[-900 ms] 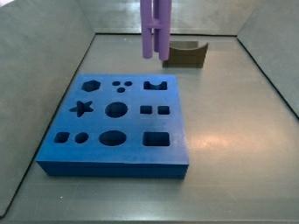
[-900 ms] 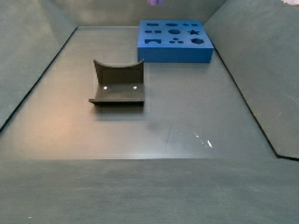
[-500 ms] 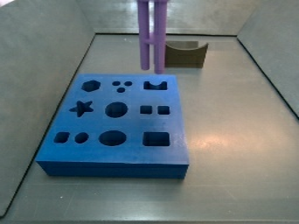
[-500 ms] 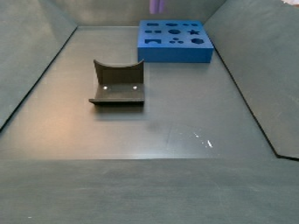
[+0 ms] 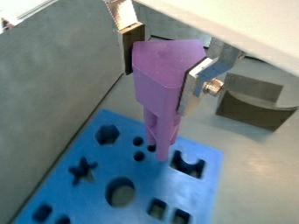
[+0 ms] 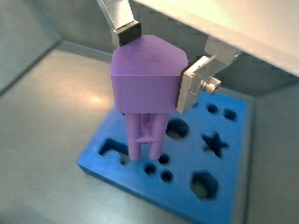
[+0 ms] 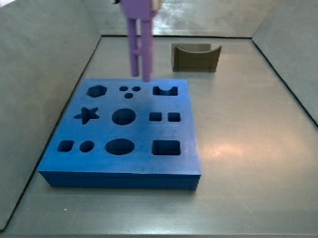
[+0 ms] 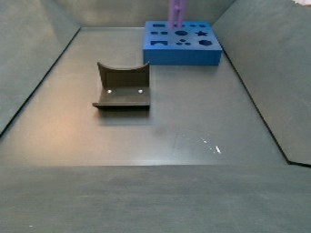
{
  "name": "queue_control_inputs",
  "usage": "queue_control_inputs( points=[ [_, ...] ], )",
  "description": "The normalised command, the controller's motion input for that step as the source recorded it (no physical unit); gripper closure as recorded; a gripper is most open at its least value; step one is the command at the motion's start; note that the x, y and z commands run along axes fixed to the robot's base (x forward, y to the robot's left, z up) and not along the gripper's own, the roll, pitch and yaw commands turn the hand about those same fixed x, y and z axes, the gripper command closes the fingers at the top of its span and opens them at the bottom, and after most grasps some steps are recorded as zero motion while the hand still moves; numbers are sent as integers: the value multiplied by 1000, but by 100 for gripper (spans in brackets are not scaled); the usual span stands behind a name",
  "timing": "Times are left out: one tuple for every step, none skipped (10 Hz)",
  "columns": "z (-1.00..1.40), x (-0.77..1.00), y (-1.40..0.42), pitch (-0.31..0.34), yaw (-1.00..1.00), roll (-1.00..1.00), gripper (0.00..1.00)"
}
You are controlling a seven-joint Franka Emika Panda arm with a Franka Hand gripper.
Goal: Insert the 3 prong object.
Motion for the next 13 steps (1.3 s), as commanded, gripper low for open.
queue_control_inputs(
  points=[
    [0,-217,0,-129,-857,-137,100],
    [0,-69,0,-124,-951,-110,100],
    [-17,-29,0,-86,-1000,-47,100],
    [-29,-23,0,-73,-1000,-30,100],
    [-97,-37,0,-44,-1000,0,100],
    [-231,-11,0,-27,-1000,0,100],
    [-309,-20,0,-11,-1000,0,100],
    [-340,-29,0,-4,-1000,0,100],
    [-246,-220,40,-50,-574,-64,100],
    [-183,-129,66,-73,-117,-97,100],
    [-300,-54,157,-66,-3,-139,100],
    [-331,-9,60,-46,0,-123,100],
    [-494,0,0,-14,0,-189,100]
  ],
)
